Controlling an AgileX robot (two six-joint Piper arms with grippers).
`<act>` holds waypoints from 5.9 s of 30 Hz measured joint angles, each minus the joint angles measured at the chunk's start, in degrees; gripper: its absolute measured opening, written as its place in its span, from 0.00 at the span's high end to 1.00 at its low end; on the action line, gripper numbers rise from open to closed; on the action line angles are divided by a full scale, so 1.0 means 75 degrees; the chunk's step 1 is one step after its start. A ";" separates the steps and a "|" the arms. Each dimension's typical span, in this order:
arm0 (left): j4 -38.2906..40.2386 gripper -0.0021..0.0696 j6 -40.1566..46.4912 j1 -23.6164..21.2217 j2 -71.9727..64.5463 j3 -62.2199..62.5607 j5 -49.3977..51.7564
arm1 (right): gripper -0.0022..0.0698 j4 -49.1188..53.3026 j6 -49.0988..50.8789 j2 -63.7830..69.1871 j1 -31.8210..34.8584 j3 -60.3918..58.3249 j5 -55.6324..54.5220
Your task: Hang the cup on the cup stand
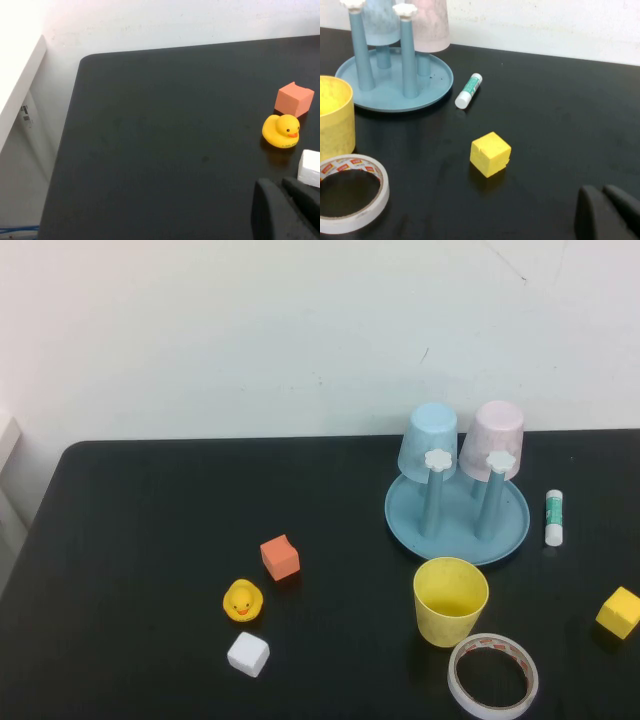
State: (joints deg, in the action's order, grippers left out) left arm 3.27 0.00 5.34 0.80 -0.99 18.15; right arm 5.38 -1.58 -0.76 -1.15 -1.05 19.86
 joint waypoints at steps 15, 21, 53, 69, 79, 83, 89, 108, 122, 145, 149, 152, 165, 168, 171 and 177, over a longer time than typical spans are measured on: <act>0.0000 0.97 0.0000 0.0000 0.0000 0.0000 0.0000 | 0.97 0.0000 0.0000 0.0000 0.0000 0.0000 0.0000; 0.0000 0.97 0.0000 0.0000 0.0000 0.0000 0.0000 | 0.97 -0.0003 0.0000 0.0000 0.0000 0.0000 0.0000; -0.0097 0.97 0.0118 0.0000 0.0000 -0.0015 -0.0999 | 0.97 0.0109 -0.0321 0.0000 0.0000 -0.0014 -0.0172; -0.0097 0.97 0.0118 0.0000 0.0000 -0.0015 -0.6461 | 0.97 0.0169 0.0645 0.0000 0.0000 -0.0079 -0.6101; -0.0253 0.97 -0.0950 0.0000 0.0000 0.0132 -0.6660 | 0.97 0.0169 0.0889 0.0000 0.0000 0.0108 -0.6206; -0.1173 0.97 -0.1175 0.0000 0.0000 0.1473 -0.4457 | 0.97 0.0221 0.0670 0.0000 0.0000 0.1194 -0.4096; -0.1848 0.97 -0.1227 0.0000 -0.0436 0.3112 -0.1153 | 0.97 0.0543 -0.0677 0.0893 0.0000 0.2722 -0.0902; -0.0541 0.97 -0.1227 0.0051 -0.1803 0.2066 0.0305 | 0.97 -0.5157 -0.6049 0.6760 -0.0021 0.3636 0.1206; -0.0343 0.97 -0.1078 0.0315 -0.2388 0.2122 0.0184 | 0.46 -0.7937 -0.9315 1.1769 -0.0736 0.6796 0.1768; -0.0372 0.97 -0.1010 0.0315 -0.2388 0.2122 0.0165 | 0.77 -0.7999 -0.9459 1.5403 -0.1632 0.8173 0.0707; -0.0348 0.97 -0.1010 0.0315 -0.2388 0.2122 0.0039 | 0.93 -0.8045 -0.9459 1.5387 -0.1632 0.8245 0.0898; 0.0343 0.97 -0.1217 0.0315 -0.2388 0.2122 -0.0212 | 0.94 -0.8277 -0.9459 1.5141 -0.1632 0.8428 0.1285; 1.0246 0.12 -0.0408 0.0315 -0.2388 0.2122 -0.0651 | 0.94 -1.1647 -1.2848 1.2372 -0.3153 0.9099 0.2175; 1.2039 0.04 -0.0346 0.0315 -0.2396 0.2122 -0.0836 | 0.94 -1.3034 -1.4159 1.2206 -0.3777 0.9099 0.2098; 1.2480 0.01 -0.0413 0.0315 -0.2396 0.2128 -0.0891 | 0.94 -1.3456 -1.5106 1.2207 -0.4382 0.9160 0.1829; 1.2634 0.01 -0.0661 0.0315 -0.2407 0.2128 -0.0645 | 0.94 -1.3625 -1.5742 1.2207 -0.5499 0.9239 0.0841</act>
State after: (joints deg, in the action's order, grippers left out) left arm 98.02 -4.95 7.70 -17.25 14.97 13.31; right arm -96.81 -119.64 90.79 -42.40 68.24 26.17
